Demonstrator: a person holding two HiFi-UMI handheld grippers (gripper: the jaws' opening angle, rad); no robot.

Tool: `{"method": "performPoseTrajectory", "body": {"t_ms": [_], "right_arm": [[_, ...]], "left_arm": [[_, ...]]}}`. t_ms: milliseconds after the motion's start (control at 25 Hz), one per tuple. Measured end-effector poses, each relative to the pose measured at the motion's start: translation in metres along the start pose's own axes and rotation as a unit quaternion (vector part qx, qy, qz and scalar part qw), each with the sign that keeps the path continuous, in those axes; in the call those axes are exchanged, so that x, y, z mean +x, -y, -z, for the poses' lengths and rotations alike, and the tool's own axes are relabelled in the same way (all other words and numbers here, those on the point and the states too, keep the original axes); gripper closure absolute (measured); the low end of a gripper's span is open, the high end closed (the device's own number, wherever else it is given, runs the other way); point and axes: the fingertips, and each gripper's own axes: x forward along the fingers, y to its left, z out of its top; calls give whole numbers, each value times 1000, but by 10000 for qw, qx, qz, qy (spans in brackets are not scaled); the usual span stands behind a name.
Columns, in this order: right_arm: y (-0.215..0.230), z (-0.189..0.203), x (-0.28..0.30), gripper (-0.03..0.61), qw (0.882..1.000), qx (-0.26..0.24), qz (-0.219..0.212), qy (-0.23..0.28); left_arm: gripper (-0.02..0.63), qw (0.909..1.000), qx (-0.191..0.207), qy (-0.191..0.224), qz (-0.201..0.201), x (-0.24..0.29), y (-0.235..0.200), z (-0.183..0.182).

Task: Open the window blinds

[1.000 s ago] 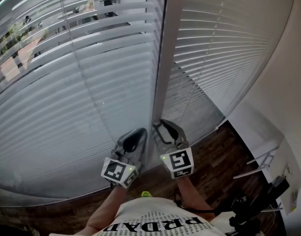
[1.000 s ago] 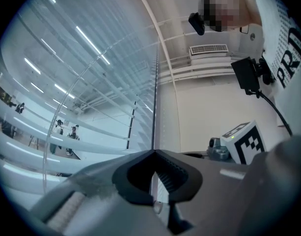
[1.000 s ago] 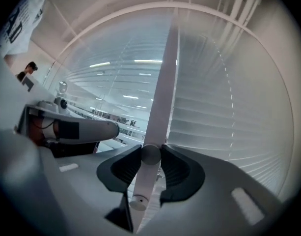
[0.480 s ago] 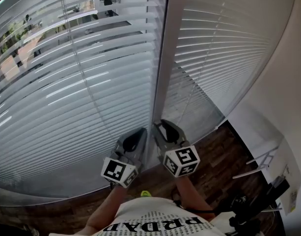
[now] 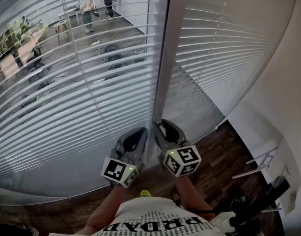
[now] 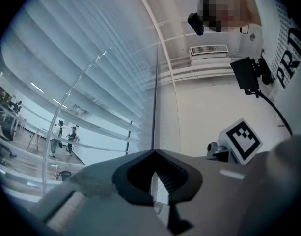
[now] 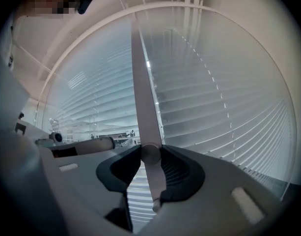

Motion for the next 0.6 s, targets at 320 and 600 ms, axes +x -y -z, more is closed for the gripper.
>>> {"method": "performPoseTrajectory", "body": {"t_ms": [320, 600], "right_arm": [[0, 2, 0, 444, 10000, -68, -8, -58], [-5, 3, 1, 442, 9962, -703, -166, -488]], "left_arm": [[609, 9997, 202, -118, 58, -3, -2, 10], [609, 10000, 23, -77, -32, -1, -2, 4]]}}
